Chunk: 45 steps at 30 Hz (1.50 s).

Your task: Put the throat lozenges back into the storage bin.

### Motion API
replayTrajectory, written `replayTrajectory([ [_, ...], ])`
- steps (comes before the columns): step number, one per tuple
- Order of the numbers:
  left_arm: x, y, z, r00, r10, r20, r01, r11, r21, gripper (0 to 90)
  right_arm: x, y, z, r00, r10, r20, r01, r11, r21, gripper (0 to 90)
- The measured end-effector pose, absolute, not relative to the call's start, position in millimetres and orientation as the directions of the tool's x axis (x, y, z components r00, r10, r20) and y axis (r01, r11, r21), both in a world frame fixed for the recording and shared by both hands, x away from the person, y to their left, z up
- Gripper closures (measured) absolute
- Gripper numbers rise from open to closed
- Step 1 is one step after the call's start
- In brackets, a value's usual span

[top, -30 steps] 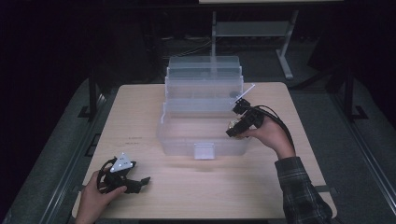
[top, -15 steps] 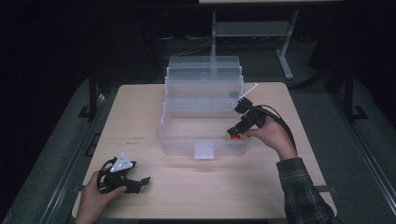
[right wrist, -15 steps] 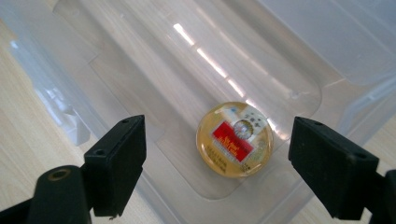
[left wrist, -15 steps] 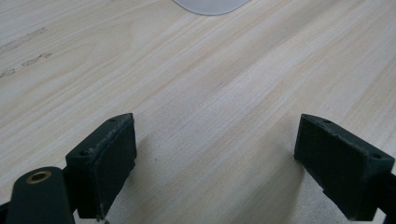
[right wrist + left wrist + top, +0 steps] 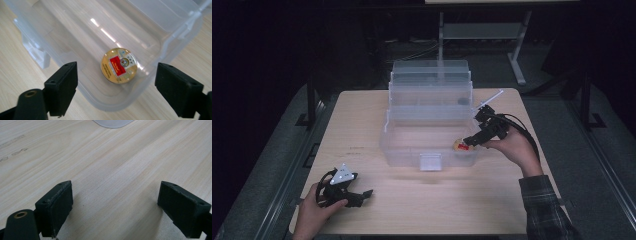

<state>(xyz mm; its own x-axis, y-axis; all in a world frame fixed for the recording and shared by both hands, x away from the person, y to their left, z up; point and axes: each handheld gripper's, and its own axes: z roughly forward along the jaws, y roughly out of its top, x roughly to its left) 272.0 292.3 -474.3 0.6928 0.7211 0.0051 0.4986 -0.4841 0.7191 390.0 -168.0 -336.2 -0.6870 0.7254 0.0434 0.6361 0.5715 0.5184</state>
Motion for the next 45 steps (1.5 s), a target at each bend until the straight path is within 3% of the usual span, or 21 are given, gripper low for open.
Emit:
replayTrajectory([
  [11,272,292,-474,0.693,0.721,0.006,0.498,-0.485,0.719,11.9,378,-189,-346,-0.669,0.742,0.049,0.646,0.548,0.531,2.1],
  [45,272,292,-474,0.691,0.723,0.004,0.500,-0.482,0.719,11.9,325,-230,-400,-0.638,0.768,0.062,0.636,0.479,0.605,0.7],
])
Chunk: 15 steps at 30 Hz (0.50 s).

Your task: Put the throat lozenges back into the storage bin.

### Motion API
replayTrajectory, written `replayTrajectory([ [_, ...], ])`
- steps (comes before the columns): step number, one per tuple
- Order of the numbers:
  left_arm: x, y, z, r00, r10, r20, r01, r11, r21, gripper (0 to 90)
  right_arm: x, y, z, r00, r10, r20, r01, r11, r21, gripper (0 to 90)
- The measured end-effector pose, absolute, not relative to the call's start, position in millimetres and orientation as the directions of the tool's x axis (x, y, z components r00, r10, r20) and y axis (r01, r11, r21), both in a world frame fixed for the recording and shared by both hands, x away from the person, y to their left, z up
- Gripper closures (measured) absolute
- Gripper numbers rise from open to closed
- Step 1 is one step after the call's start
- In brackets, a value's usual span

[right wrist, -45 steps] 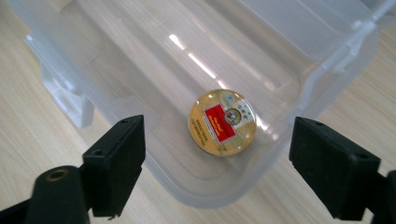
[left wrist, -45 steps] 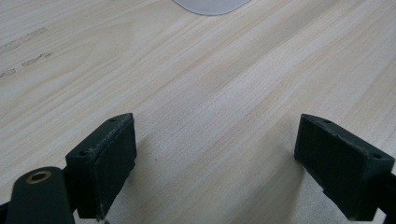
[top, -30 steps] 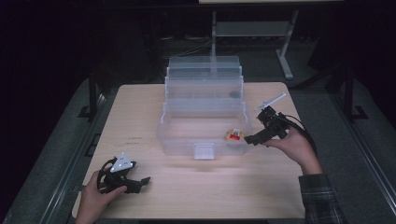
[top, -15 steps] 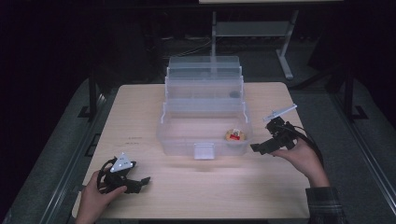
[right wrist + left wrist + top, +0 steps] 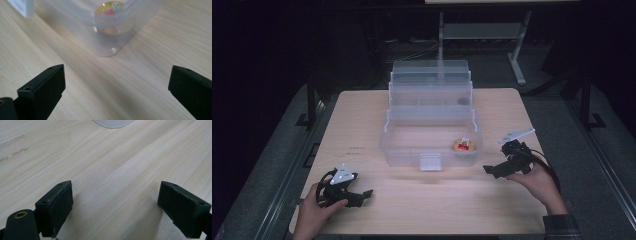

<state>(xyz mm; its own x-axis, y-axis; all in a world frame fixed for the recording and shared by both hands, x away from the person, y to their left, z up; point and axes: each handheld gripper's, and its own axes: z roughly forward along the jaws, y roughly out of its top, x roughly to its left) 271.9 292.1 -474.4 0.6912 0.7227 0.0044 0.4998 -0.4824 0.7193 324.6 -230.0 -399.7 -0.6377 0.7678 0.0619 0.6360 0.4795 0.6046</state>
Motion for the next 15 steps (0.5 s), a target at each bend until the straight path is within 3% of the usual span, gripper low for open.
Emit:
replayTrajectory([
  [15,272,292,-475,0.690,0.724,0.005,0.499,-0.480,0.722,11.9,298,-250,-428,-0.611,0.789,0.066,0.631,0.436,0.642,0.0],
])
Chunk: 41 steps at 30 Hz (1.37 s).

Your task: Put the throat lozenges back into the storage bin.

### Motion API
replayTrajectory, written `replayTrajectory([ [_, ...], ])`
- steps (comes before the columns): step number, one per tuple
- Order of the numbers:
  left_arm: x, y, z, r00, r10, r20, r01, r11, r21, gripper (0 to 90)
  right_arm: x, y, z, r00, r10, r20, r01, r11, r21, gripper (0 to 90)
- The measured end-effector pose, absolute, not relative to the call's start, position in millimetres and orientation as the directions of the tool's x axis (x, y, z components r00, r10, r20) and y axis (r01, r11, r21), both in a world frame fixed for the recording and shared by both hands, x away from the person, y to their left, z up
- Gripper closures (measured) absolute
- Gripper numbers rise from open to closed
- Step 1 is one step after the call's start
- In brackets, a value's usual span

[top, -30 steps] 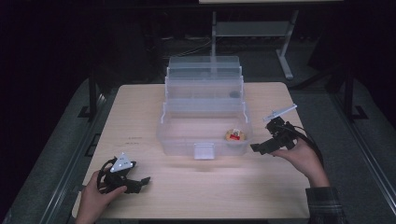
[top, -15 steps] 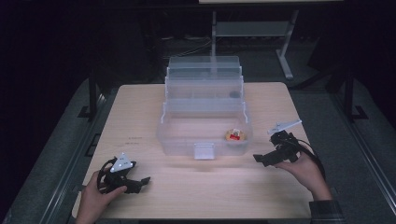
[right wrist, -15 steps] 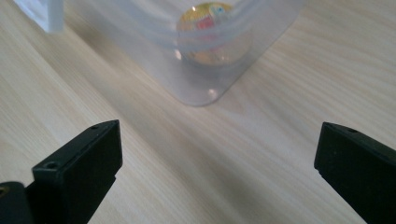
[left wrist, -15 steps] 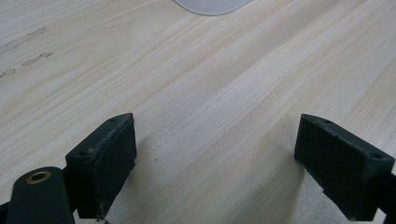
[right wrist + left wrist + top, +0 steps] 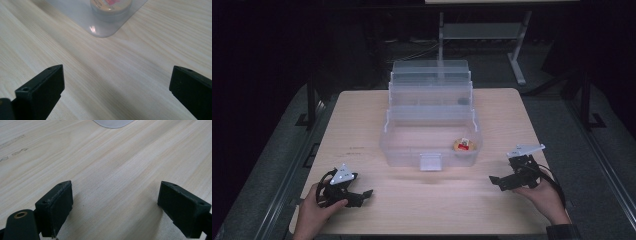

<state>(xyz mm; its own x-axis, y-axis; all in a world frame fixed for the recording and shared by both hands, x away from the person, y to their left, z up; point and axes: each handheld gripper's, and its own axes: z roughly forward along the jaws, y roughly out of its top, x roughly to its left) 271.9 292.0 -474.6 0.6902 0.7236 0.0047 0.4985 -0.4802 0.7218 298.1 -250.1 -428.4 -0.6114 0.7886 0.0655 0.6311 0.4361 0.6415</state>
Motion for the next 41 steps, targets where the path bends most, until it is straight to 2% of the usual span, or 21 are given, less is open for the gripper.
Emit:
replayTrajectory([
  [26,272,292,-474,0.689,0.725,0.008,0.500,-0.482,0.719,11.9,274,-266,-478,-0.561,0.826,0.060,0.645,0.391,0.656,0.0],
  [31,272,292,-474,0.688,0.726,0.008,0.500,-0.482,0.719,11.9,268,-266,-483,-0.545,0.838,0.031,0.613,0.373,0.697,0.0],
  [41,272,292,-474,0.687,0.727,0.008,0.501,-0.482,0.719,11.9,268,-266,-483,-0.545,0.838,0.030,0.612,0.374,0.697,0.0],
])
